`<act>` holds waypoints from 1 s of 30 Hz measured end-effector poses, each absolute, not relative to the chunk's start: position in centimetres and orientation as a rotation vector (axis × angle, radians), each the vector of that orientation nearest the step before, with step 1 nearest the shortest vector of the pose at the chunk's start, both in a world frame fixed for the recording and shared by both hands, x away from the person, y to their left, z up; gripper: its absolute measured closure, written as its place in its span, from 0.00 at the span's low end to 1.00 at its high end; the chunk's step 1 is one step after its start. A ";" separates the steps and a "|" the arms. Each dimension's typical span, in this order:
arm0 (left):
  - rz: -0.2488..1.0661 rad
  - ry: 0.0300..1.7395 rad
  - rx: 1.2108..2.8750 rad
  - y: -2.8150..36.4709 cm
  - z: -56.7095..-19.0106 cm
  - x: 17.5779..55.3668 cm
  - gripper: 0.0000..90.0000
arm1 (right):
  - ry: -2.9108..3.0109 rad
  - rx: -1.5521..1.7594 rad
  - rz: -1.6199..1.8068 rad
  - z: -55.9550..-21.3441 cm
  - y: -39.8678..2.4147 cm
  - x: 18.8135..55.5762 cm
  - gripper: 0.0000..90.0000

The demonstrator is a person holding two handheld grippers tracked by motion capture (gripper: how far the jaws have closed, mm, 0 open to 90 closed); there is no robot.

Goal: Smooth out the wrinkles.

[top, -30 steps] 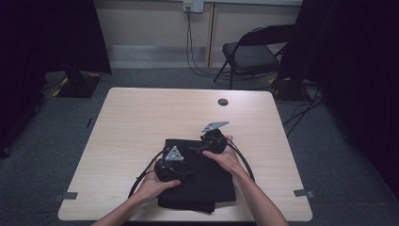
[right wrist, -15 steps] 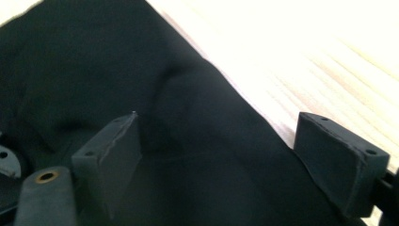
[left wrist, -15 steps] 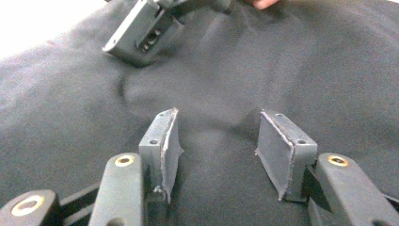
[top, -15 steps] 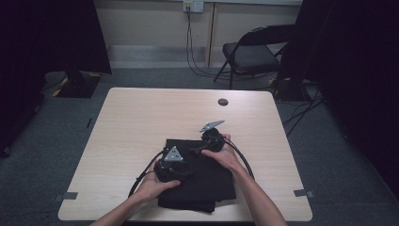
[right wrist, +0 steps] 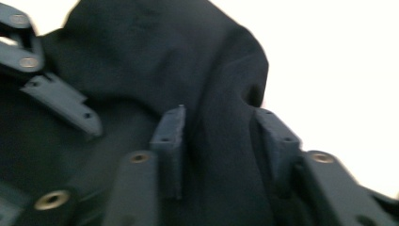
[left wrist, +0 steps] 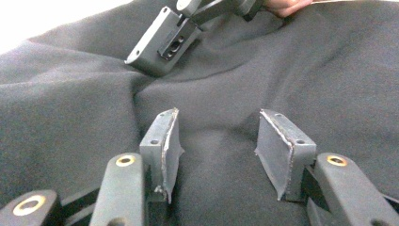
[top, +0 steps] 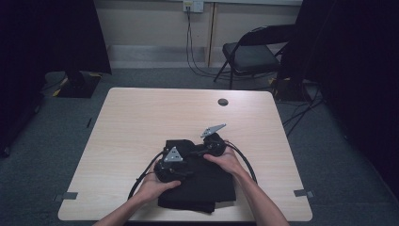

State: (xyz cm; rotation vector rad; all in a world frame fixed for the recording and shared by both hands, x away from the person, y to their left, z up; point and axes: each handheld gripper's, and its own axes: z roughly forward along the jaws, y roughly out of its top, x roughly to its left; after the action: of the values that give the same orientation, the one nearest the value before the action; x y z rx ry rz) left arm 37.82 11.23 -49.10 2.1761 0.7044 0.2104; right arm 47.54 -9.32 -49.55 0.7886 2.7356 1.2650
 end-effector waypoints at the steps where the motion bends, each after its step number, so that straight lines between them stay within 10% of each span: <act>1: 0.209 0.702 2.177 11.3 -49.1 37.8 0.55 | 2.749 0.788 1.273 -49.6 -9.3 47.5 0.69; 30: 0.246 0.581 2.126 10.8 -45.2 36.5 0.49 | 2.672 0.757 1.435 -45.6 -10.7 46.6 0.85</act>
State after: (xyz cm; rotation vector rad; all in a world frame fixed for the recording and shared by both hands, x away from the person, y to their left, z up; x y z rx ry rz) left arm 36.48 10.81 -45.16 2.1262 0.5811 0.2464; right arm 46.60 -10.70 -45.56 0.7574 2.6717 1.4353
